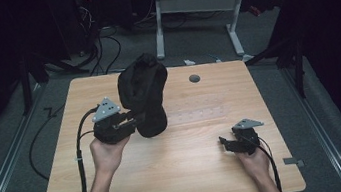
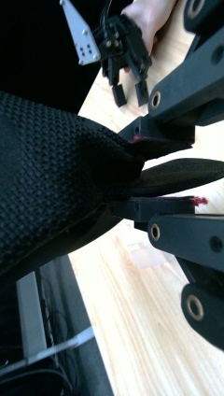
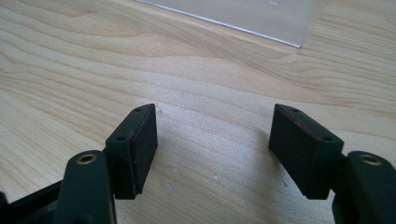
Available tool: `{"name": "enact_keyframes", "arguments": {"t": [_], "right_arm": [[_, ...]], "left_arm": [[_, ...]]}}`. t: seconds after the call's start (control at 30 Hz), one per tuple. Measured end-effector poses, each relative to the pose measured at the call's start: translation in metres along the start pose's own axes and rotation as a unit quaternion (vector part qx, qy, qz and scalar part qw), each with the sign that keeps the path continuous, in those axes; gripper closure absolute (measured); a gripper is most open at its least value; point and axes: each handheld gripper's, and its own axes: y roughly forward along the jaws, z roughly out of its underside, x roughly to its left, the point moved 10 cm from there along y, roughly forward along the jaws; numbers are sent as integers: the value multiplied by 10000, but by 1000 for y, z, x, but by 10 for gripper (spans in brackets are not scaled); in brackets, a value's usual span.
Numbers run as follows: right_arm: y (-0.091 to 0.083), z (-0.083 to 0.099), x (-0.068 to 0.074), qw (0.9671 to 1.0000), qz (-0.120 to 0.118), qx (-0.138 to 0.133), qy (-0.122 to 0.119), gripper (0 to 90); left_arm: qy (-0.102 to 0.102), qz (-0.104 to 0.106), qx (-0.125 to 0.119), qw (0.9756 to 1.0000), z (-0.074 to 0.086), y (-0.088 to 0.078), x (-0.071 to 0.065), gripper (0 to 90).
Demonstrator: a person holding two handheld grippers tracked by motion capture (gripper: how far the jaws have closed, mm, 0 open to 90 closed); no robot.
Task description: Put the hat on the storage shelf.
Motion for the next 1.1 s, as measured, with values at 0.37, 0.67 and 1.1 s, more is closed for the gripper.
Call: {"name": "enact_keyframes", "arguments": {"t": [0.37, 0.67, 1.1], "right_arm": [[0, 0, 0, 10000, 10, 5, -11, 326], [0, 0, 1, 10000, -14, 4, -30, 326], [0, 0, 2, 10000, -21, 7, -28, 326]], "left_arm": [[325, -260, -76, 9991, -4, 16, 13, 714], [509, -410, -97, 9978, 1, 30, 22, 714], [698, -500, -89, 9963, 11, 47, 32, 714]]}}
